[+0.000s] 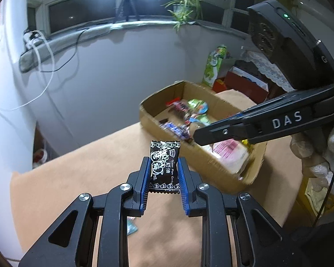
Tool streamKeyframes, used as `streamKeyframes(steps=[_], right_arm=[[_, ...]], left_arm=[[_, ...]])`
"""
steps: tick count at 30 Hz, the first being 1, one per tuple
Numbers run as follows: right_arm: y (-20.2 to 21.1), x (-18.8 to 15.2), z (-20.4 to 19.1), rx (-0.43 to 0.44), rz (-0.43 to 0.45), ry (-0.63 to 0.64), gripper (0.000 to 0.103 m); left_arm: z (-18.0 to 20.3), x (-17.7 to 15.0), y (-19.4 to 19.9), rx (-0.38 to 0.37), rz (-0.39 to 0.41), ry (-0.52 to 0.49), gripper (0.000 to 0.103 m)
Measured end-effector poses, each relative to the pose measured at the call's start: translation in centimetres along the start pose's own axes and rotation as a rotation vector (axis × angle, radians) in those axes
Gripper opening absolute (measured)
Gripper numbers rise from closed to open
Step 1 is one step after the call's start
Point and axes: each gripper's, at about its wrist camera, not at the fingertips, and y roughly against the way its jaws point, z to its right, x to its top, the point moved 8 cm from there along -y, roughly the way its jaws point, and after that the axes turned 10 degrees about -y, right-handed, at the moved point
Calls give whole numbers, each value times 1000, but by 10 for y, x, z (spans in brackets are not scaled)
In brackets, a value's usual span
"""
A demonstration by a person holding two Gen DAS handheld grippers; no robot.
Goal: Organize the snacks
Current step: 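Carry the black packet with the left gripper while the right carries the jelly cup over the box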
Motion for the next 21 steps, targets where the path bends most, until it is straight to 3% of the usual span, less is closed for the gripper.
streamKeyframes(steps=[9,21], right_arm=[[34,3,73,-79,39,-98,24],[45,10,115,-121,68,-156,24]], left_arm=[[37,36,-26,-54,16,-41,22],[64,64,-55,-102,10,-28,22]])
